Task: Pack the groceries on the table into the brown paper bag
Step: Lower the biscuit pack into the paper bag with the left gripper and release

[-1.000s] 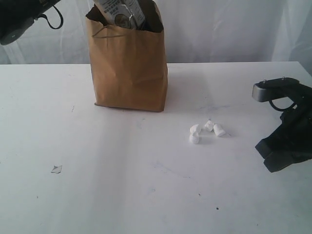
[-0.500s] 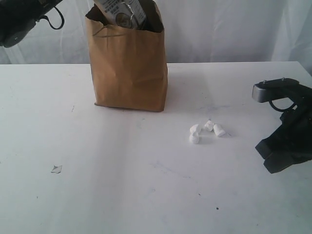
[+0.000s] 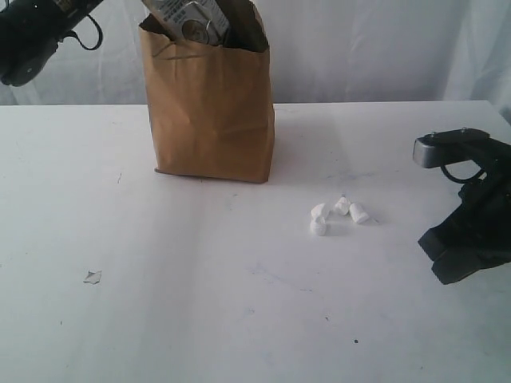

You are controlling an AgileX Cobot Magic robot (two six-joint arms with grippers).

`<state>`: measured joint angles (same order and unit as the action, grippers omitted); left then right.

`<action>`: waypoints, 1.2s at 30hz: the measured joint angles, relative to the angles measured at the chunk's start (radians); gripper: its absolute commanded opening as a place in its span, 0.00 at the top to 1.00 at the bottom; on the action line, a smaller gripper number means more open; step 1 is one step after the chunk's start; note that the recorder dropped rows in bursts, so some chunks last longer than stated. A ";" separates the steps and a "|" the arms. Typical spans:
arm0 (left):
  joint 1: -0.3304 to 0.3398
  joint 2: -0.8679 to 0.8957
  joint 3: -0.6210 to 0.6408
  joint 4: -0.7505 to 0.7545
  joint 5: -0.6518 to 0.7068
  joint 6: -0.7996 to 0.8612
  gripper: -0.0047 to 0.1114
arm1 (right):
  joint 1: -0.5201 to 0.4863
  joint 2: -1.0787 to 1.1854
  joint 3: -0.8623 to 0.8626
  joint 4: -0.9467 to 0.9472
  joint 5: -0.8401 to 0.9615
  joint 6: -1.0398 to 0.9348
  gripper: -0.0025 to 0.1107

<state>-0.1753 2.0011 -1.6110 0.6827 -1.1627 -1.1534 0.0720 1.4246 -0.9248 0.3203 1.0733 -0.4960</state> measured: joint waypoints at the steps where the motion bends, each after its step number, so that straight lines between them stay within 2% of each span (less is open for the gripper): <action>1: 0.000 0.004 -0.005 0.000 0.002 0.002 0.96 | 0.000 0.000 0.000 0.000 0.000 0.000 0.98; 23: 0.000 0.035 -0.020 0.049 -0.006 -0.035 0.95 | 0.000 0.000 0.000 0.002 -0.005 0.000 0.98; 25: 0.000 0.040 -0.022 0.079 -0.004 -0.035 0.89 | 0.000 0.000 0.000 0.002 -0.005 0.000 0.98; 29: -0.002 0.060 -0.022 0.153 0.000 -0.035 0.70 | 0.000 0.000 0.000 0.002 -0.005 0.000 0.98; 33: -0.008 0.064 -0.022 0.159 -0.006 -0.035 0.50 | 0.000 0.000 0.000 0.010 -0.005 0.000 0.98; 36: -0.018 0.064 -0.022 0.148 -0.014 -0.035 0.40 | 0.000 0.000 0.000 0.022 -0.005 0.000 0.98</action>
<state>-0.1929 2.0652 -1.6334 0.8305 -1.1765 -1.1884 0.0720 1.4246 -0.9248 0.3423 1.0686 -0.4960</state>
